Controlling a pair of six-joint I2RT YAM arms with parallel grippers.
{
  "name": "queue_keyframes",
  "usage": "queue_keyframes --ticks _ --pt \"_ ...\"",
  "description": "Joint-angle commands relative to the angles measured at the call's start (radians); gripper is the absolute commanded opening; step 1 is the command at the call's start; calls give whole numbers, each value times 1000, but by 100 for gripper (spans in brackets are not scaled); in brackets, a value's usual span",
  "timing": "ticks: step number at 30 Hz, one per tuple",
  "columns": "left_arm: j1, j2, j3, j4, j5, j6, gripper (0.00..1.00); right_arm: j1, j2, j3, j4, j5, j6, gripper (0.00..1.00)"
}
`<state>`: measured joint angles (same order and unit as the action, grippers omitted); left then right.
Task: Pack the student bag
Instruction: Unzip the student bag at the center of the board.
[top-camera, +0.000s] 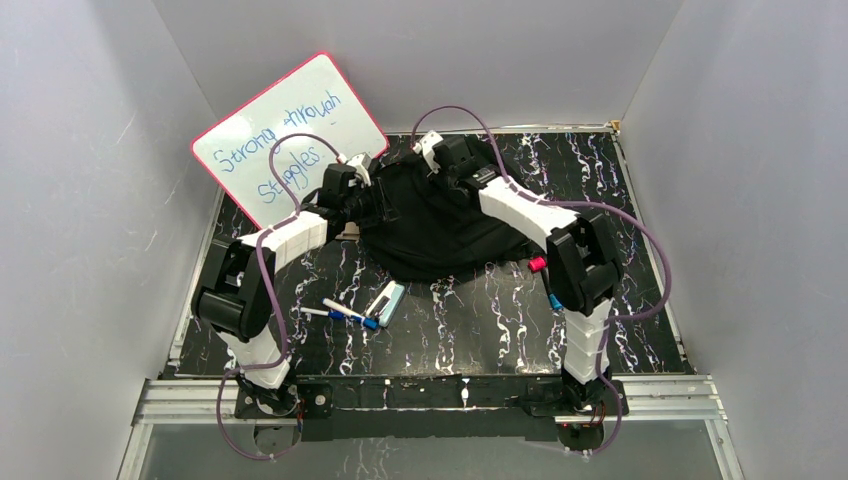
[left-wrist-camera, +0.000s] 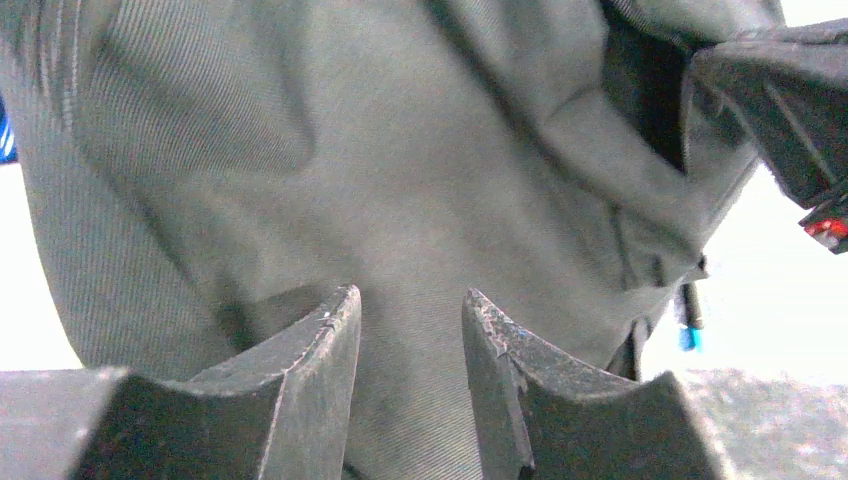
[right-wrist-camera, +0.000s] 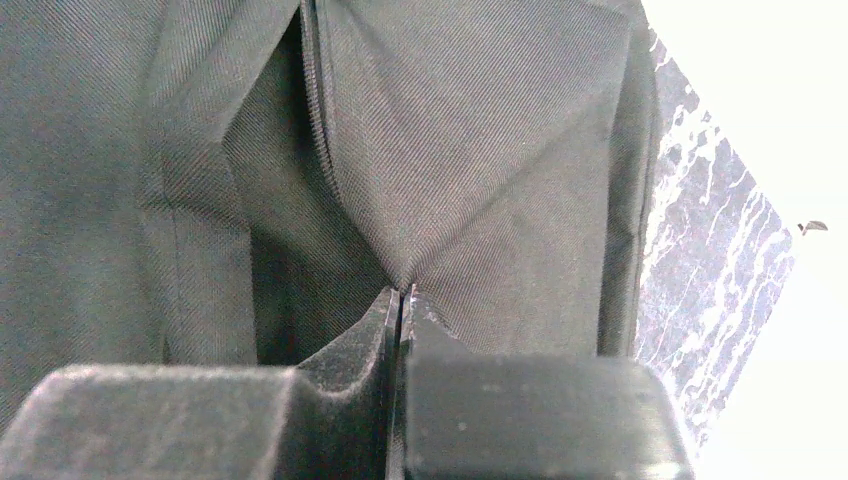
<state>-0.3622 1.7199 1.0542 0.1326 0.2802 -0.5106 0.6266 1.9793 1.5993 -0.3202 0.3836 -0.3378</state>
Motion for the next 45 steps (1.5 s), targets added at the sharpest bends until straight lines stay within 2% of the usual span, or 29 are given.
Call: queue_keyframes --ticks 1,9,19,29,37,45 --pt "-3 -12 102 54 52 -13 40 -9 -127 -30 103 -56 31 7" --pt "-12 63 197 187 166 -81 40 -28 -162 -56 132 -207 93 7" --pt "-65 210 263 263 208 -115 34 -64 -171 -54 136 -328 153 7" --pt "-87 346 382 208 173 -113 33 -70 -191 -65 130 -332 153 8" --pt "-90 371 348 148 132 -101 33 -76 -216 -93 152 -343 161 9" --pt "-93 404 375 159 145 -121 33 -79 -219 -113 157 -446 163 14"
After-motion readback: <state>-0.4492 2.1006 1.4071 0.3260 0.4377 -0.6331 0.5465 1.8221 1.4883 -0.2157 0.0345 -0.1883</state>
